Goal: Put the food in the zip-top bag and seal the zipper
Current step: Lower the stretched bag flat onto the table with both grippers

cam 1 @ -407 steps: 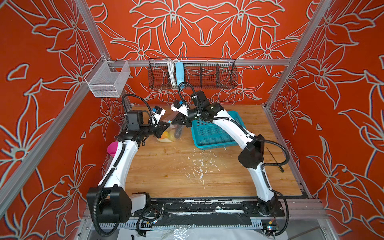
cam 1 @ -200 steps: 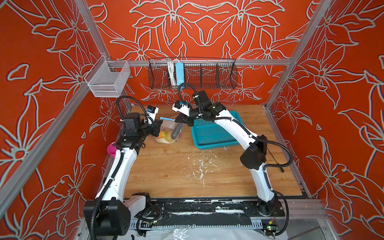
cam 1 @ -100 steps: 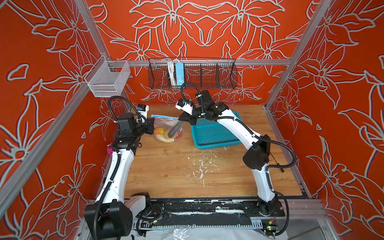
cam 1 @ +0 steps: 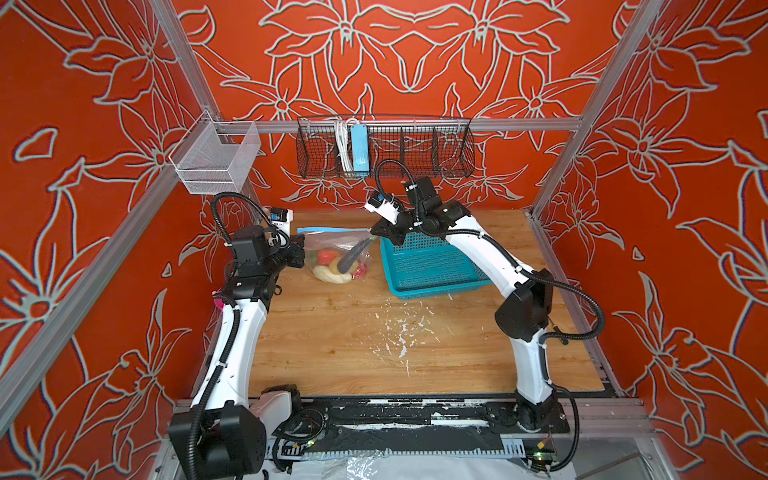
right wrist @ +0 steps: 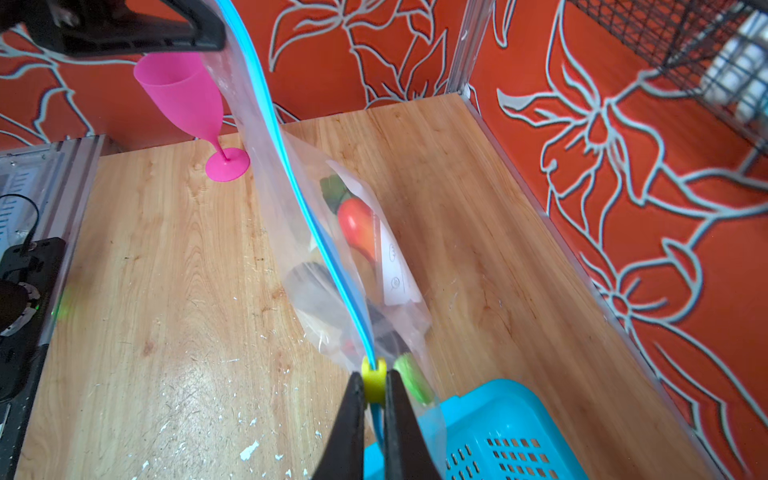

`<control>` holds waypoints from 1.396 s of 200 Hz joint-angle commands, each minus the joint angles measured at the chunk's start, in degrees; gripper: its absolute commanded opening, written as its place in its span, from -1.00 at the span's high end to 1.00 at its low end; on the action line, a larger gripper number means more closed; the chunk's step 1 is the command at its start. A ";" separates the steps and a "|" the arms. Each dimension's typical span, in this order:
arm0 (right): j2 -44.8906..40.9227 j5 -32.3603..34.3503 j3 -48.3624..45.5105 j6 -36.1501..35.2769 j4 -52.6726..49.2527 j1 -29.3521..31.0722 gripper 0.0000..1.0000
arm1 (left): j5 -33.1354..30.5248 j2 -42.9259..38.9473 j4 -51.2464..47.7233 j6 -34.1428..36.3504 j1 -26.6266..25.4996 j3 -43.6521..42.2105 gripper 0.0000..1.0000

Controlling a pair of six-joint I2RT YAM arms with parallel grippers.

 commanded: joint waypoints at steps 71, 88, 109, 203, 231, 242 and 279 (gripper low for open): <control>-8.27 4.06 -9.45 2.40 3.55 -4.69 1.00 | -4.65 -0.36 1.99 -1.37 2.20 0.49 1.00; -8.82 3.51 -9.84 3.00 4.07 -4.69 1.00 | -4.04 -0.19 2.10 -1.60 2.22 0.45 1.00; -9.30 2.95 -10.18 3.45 4.42 -4.73 1.00 | -4.20 -0.33 1.93 -1.60 2.23 0.45 1.00; -12.72 -4.22 -15.26 10.50 11.16 -4.75 1.00 | -2.28 -1.36 2.06 -3.11 2.22 0.19 1.00; -13.43 -5.23 -16.23 11.44 11.97 -4.74 1.00 | -1.22 -1.55 1.70 -4.42 2.22 0.53 1.00; -13.74 -5.58 -16.55 11.67 12.11 -4.78 1.00 | -0.92 -1.62 1.85 -5.82 2.23 0.76 1.00; -14.09 -7.13 -17.53 14.00 14.78 -4.69 1.00 | 1.52 -1.85 2.28 -11.39 2.23 2.29 1.00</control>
